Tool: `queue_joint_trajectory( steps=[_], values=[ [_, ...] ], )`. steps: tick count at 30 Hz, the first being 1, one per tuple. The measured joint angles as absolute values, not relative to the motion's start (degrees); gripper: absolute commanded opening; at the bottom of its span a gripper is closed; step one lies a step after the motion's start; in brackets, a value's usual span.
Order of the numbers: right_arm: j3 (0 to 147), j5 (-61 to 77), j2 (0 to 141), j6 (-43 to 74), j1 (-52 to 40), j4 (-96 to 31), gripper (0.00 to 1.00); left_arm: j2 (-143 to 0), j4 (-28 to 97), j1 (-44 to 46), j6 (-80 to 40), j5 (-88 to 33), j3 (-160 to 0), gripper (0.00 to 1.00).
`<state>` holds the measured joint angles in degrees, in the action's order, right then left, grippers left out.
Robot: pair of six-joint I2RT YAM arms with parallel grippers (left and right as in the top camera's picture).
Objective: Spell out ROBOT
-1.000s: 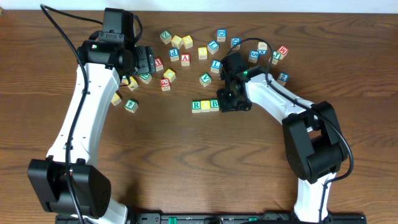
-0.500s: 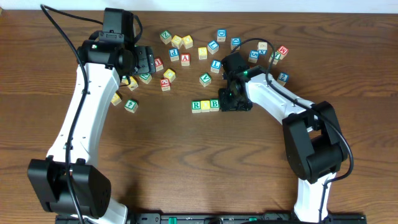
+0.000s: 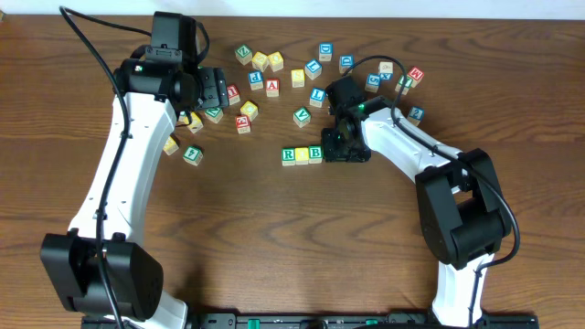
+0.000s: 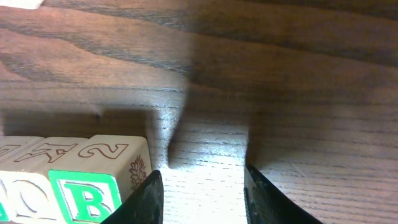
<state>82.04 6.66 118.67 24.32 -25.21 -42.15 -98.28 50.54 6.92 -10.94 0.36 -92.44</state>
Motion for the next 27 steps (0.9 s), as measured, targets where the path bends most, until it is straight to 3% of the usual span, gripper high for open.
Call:
queue_joint_trajectory(
  steps=[18, 27],
  values=[
    [83.5, 8.9, 118.7, 22.7, -24.9, -45.1, 0.38, -98.3, 50.5, 6.9, -10.9, 0.4, -92.4, 0.85],
    [87.7, 6.0, 115.7, 21.6, -21.3, -52.7, 0.52, -96.7, 50.5, 6.9, -10.9, 0.4, -92.5, 0.85]
  ],
)
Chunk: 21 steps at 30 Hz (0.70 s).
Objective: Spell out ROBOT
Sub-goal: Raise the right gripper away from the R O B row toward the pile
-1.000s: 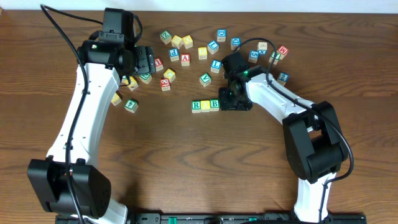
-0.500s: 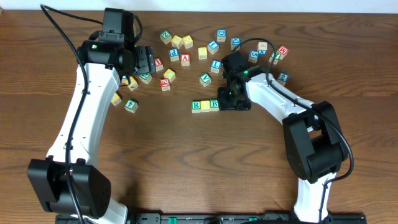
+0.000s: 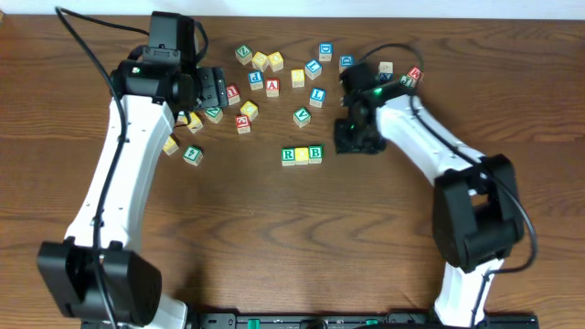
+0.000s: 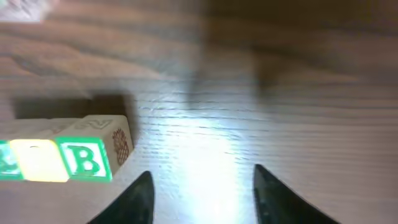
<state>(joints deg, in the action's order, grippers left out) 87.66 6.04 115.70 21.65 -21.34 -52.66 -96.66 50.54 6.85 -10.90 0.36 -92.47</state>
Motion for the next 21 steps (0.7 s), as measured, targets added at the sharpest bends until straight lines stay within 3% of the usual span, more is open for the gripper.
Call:
queue_joint_trajectory(
  steps=[7, 21],
  values=[
    [92.6, 5.2, 108.5, 20.3, -17.8, -56.5, 0.62, -90.2, 50.9, 5.7, -10.8, 0.4, -92.5, 0.91],
    [100.4, 5.0, 102.5, 20.1, -13.8, -63.5, 0.69, -87.1, 53.8, 3.4, -10.6, 0.4, -92.5, 0.94]
  ],
)
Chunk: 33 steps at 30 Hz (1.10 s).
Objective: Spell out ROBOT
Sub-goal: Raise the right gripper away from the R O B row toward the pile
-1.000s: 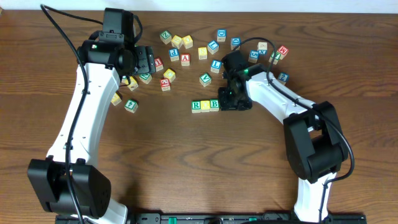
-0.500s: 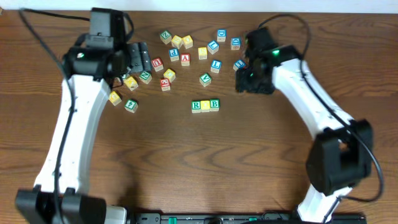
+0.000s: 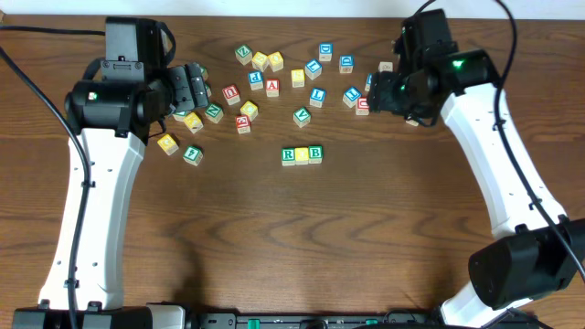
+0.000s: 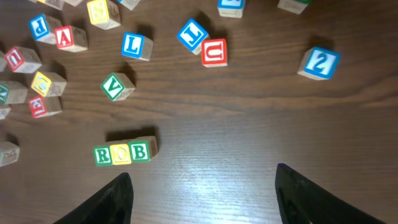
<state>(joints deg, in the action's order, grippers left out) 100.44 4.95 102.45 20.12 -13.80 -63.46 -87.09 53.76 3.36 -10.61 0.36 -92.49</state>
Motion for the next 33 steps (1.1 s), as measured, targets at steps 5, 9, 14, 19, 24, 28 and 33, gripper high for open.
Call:
queue_joint_trajectory(
  steps=[5, 9, 14, 19, 24, 28, 33],
  values=[
    [105.6, 3.8, 102.5, 20.1, -13.6, -65.6, 0.71, -87.1, 53.8, 2.9, -10.5, 0.4, -92.5, 0.94],
    [107.9, 2.3, 102.4, 20.1, -13.5, -65.9, 0.7, -87.1, 53.8, 2.8, -10.5, 0.4, -92.5, 0.94],
    [108.0, 1.5, 102.4, 20.1, -13.3, -66.2, 0.7, -87.1, 53.8, 2.8, -10.5, 0.4, -92.5, 0.94],
    [108.0, 1.2, 102.4, 20.1, -13.2, -66.2, 0.7, -87.1, 53.8, 2.8, -10.5, 0.4, -92.5, 0.94],
    [108.0, 1.1, 102.4, 20.3, -13.3, -66.2, 0.69, -87.1, 53.8, 2.8, -10.5, 0.4, -92.5, 0.94],
    [108.0, 1.0, 102.4, 20.5, -13.2, -65.5, 0.69, -87.1, 53.7, 2.8, -10.5, 0.4, -92.5, 0.94],
    [108.0, 1.0, 103.1, 20.6, -13.3, -64.1, 0.68, -87.1, 53.4, 2.8, -10.7, 0.4, -92.5, 0.94]
  ],
)
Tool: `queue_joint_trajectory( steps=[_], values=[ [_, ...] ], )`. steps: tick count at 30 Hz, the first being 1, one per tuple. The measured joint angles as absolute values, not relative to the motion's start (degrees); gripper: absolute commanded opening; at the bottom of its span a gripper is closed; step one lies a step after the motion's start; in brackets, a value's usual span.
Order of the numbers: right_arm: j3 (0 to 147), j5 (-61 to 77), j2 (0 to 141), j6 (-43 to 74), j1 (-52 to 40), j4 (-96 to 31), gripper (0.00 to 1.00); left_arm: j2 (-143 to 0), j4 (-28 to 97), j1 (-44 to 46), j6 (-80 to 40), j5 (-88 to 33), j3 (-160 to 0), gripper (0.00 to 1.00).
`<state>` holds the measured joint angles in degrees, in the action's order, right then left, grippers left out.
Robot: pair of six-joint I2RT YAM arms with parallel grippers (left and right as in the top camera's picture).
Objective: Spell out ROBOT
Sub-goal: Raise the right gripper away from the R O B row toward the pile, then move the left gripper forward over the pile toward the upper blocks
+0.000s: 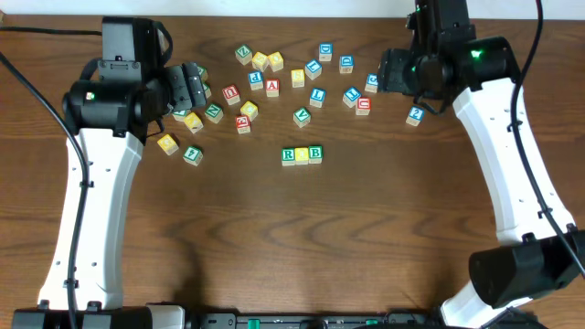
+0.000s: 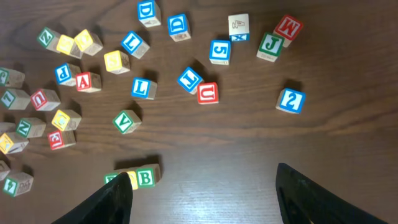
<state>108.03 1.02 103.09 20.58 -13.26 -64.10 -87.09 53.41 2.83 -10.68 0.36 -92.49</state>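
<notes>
Three blocks stand in a row reading R, O, B (image 1: 302,154) in the middle of the table; the green B (image 2: 146,178) is at its right end. My right gripper (image 2: 208,199) hangs high over the back right, open wide and empty, and its left finger (image 2: 112,199) covers the R in the right wrist view. In the overhead view the right gripper (image 1: 395,73) is above the loose blocks. My left gripper (image 1: 187,88) hovers over blocks at the back left; its jaws are not clear to see.
Several loose letter blocks lie scattered across the back: green V (image 2: 126,121), blue L (image 2: 142,88), red U (image 2: 208,93), blue 2 (image 2: 290,100), green J (image 2: 271,45), red M (image 2: 288,27). A yellow block (image 1: 168,143) and a green one (image 1: 192,154) lie left.
My right gripper has shifted a little toward the back and right, so its camera takes in more of the far blocks. It stays open. The left arm and the row are unchanged.
My right gripper was open, low on the table just right of the B block, with R, O, B in a row. Then it stood slightly back from the row. Later it was high over the back right, the left arm shifted left, and both remain there.
</notes>
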Motion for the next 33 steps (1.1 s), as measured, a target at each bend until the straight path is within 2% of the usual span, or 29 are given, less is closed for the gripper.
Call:
queue_joint_trajectory(
  steps=[23, 33],
  values=[
    [108.0, 0.6, 109.8, 20.6, -14.3, -57.6, 0.69, -89.2, 51.7, 2.8, -10.9, 0.4, -92.5, 0.94],
    [108.0, 0.6, 111.0, 20.8, -15.3, -51.8, 0.64, -89.3, 51.4, 2.8, -10.9, 0.4, -92.5, 0.94]
  ],
)
